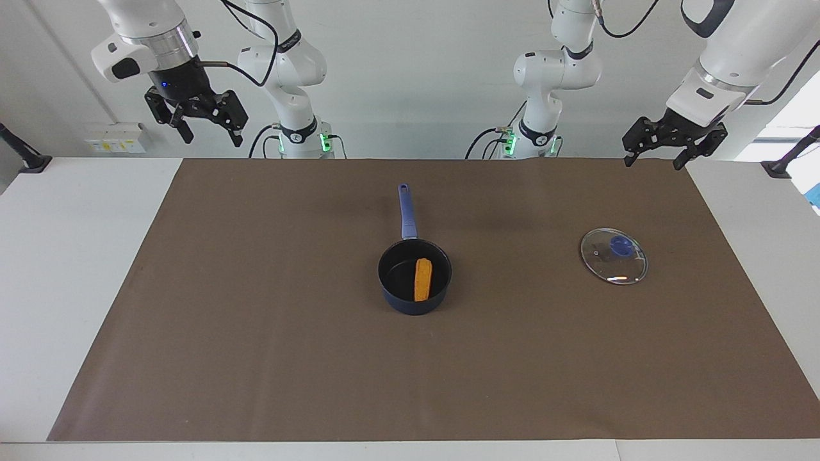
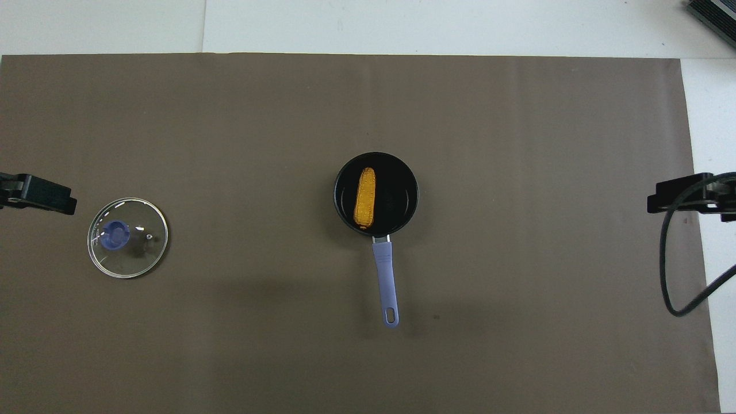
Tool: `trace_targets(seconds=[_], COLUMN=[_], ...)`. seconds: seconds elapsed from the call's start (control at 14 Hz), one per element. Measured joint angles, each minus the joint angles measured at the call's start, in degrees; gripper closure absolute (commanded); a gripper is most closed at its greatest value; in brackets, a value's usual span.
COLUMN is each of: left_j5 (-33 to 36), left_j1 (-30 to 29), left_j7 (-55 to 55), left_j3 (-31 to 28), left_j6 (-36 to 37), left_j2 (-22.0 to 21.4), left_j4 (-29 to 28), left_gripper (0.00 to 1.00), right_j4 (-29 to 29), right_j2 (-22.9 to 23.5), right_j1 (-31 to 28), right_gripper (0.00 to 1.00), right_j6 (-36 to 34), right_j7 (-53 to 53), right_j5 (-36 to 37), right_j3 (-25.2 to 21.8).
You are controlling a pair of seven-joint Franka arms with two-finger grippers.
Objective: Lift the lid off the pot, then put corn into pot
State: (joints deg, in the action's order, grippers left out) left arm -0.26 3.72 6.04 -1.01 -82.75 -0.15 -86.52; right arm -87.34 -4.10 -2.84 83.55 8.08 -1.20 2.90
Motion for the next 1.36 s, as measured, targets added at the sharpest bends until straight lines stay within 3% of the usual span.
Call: trace_targets(seconds=[1.36], left_j5=[0.0], left_j1=[0.0], left_j7=[0.18], left_j3=[0.0], left_j6=[0.0], left_j2=[-0.08], left_j4=[0.0], left_gripper=[0.0], right_j4=[-0.49], right_j2=[0.21], right_j1=[0.0], right_gripper=[0.0], right_j6=[0.91], right_j7=[-1.69], right_j5=[0.0], right_j3=[0.02])
